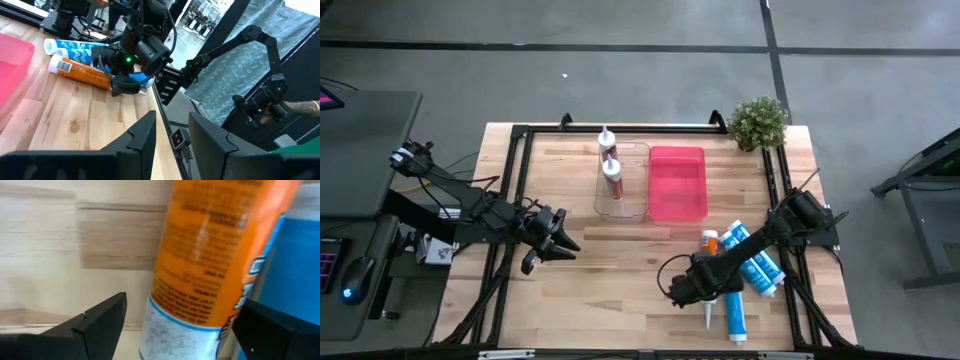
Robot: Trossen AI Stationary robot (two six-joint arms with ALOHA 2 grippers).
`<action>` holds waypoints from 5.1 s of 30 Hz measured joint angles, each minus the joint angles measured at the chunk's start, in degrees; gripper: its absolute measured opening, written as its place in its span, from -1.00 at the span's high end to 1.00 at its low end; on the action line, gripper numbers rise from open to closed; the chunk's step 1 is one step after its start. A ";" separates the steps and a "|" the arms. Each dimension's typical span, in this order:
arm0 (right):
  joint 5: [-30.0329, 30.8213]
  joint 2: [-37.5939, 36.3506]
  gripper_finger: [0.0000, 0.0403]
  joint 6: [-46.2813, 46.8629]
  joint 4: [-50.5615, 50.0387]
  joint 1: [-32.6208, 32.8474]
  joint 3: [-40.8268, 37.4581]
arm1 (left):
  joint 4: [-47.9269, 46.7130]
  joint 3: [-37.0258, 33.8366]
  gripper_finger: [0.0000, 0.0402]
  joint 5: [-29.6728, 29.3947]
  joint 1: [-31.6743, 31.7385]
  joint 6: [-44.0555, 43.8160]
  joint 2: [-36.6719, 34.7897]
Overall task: Pick & place silicon tubes, Sealant and Lysol wipes
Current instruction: Put the orange sealant into the transparent bin
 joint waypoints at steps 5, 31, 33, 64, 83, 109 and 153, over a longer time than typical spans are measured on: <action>0.34 1.46 -0.63 1.29 2.92 0.02 0.15 | 0.14 0.00 0.45 -0.11 0.00 -0.01 0.01; 1.18 2.26 -0.05 -2.39 3.14 -2.16 0.04 | -0.13 0.00 0.45 0.57 0.00 -0.89 0.01; 1.08 2.26 -0.05 -3.72 3.85 -2.16 0.02 | -0.24 0.00 0.45 0.57 0.00 -0.89 0.01; -10.37 -2.27 -0.05 -27.41 -4.49 4.93 18.42 | 0.35 -0.02 0.45 0.48 0.02 -0.93 0.01; -31.07 -3.13 -0.03 -47.01 -34.82 -0.97 34.86 | 11.35 -0.02 0.45 -5.20 0.02 6.26 5.11; -31.62 -3.12 -0.03 -50.36 -35.00 -4.11 35.71 | 5.74 29.69 -0.22 -3.03 7.84 24.15 45.40; -27.44 -2.99 -0.03 -50.69 -33.85 -3.45 35.60 | -2.92 58.58 -0.35 4.14 10.60 42.64 72.69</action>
